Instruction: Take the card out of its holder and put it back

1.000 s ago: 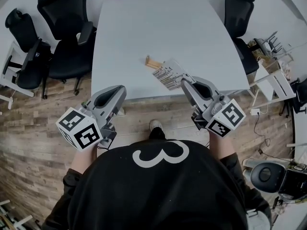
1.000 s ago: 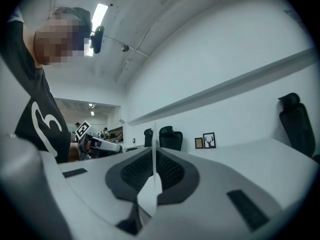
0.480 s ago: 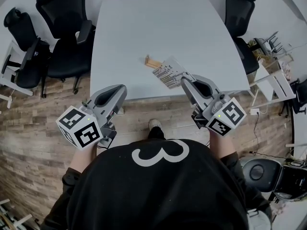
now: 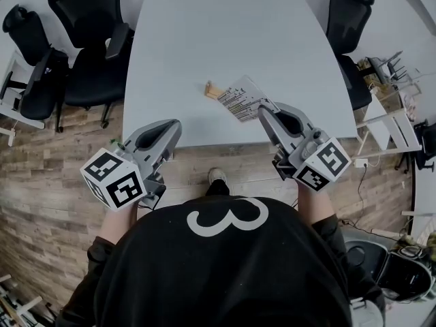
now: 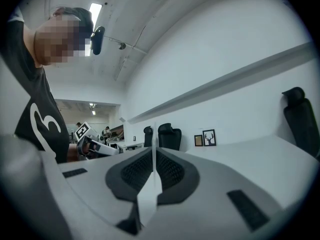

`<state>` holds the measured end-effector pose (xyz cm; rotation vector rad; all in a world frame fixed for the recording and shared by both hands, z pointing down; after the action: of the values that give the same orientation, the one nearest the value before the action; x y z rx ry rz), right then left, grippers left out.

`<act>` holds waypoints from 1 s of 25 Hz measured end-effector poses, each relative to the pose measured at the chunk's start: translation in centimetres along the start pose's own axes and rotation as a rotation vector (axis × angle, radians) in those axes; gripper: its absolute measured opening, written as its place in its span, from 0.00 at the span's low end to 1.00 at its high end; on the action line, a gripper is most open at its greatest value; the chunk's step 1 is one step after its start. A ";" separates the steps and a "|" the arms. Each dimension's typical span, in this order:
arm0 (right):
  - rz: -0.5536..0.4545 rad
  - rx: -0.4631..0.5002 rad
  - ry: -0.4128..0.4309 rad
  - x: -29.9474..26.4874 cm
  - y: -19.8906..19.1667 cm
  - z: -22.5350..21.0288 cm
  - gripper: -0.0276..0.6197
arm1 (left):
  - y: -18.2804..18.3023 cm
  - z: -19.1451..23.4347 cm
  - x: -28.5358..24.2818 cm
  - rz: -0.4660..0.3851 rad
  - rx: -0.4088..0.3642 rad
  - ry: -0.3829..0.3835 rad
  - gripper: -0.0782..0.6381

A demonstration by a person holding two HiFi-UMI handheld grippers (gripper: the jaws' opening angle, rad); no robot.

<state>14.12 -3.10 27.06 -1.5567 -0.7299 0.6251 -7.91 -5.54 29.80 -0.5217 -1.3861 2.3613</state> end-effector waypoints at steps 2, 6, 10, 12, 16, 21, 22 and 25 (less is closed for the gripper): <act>0.006 -0.004 0.006 -0.7 0.0 -1.2 0.08 | 0.2 0.6 -0.9 0.007 0.007 0.006 0.12; 0.018 -0.012 0.022 -2.3 0.0 -3.7 0.08 | 0.8 2.1 -2.8 0.021 0.024 0.028 0.12; 0.026 -0.010 0.044 -3.0 -0.3 -5.3 0.08 | 0.4 3.0 -3.9 0.023 0.042 0.053 0.12; 0.029 -0.007 0.057 -3.1 -0.7 -5.7 0.08 | 0.0 3.0 -4.3 0.022 0.050 0.066 0.12; 0.043 -0.002 0.083 -4.3 -1.4 -7.1 0.08 | -0.1 4.2 -5.2 0.024 0.071 0.093 0.12; 0.064 -0.010 0.131 -6.7 -2.3 -9.1 0.08 | 0.5 6.1 -6.3 0.038 0.100 0.137 0.12; 0.070 -0.004 0.141 -6.8 -2.6 -9.4 0.08 | 0.5 6.2 -6.4 0.036 0.097 0.141 0.12; 0.089 0.013 0.172 -7.0 -3.4 -10.1 0.08 | 0.6 6.1 -7.0 0.027 0.093 0.157 0.12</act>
<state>16.84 -14.79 31.37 -1.6152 -0.5293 0.5519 -4.82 -13.72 33.03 -0.6870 -1.2011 2.3372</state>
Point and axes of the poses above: the fingertips, and each gripper's own axes: x backward along the fingers, z to its left, y out of its top, the point moved 4 cm from there along x, backward along the fingers, and after that the axes turned 2 degrees about -z, right-handed, at the moved point
